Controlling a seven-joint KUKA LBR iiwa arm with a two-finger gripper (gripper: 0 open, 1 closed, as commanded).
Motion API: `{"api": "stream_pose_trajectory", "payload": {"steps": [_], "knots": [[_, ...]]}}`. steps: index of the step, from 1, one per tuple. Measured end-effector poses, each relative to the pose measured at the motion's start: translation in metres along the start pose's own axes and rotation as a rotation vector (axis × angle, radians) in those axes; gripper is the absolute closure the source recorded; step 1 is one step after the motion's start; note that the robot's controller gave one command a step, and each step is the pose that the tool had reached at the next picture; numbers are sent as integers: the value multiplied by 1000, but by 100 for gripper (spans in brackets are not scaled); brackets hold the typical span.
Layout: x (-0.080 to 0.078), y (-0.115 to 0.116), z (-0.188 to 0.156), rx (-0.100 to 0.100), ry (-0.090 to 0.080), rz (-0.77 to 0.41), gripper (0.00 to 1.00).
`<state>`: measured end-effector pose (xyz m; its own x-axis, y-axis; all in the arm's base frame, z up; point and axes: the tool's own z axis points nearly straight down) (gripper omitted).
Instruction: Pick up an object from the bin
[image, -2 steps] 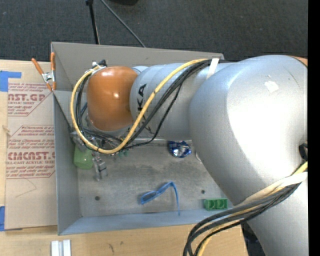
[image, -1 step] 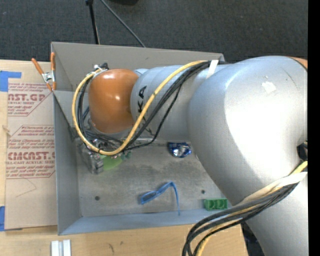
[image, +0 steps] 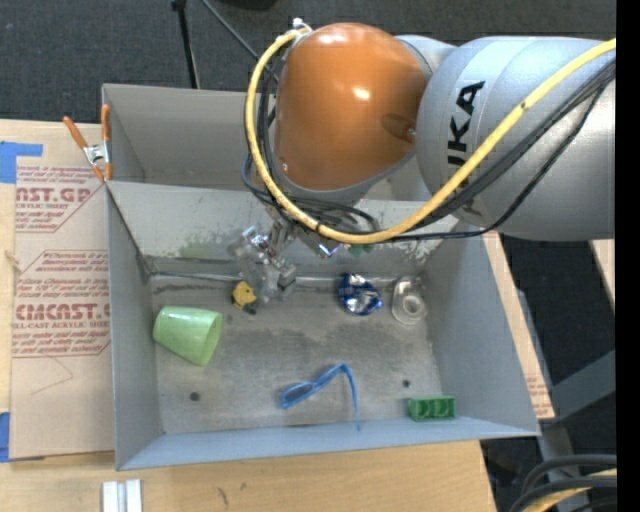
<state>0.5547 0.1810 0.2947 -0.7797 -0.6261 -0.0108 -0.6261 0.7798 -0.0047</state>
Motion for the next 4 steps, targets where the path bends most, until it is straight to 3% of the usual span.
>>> {"api": "stream_pose_trajectory", "payload": {"steps": [1,2,3,4], "knots": [[7,4,100,-5,14,345,100],[6,4,98,-4,9,345,0],[-12,-10,226,0,5,512,0],[-36,41,225,-4,8,459,0]]}}
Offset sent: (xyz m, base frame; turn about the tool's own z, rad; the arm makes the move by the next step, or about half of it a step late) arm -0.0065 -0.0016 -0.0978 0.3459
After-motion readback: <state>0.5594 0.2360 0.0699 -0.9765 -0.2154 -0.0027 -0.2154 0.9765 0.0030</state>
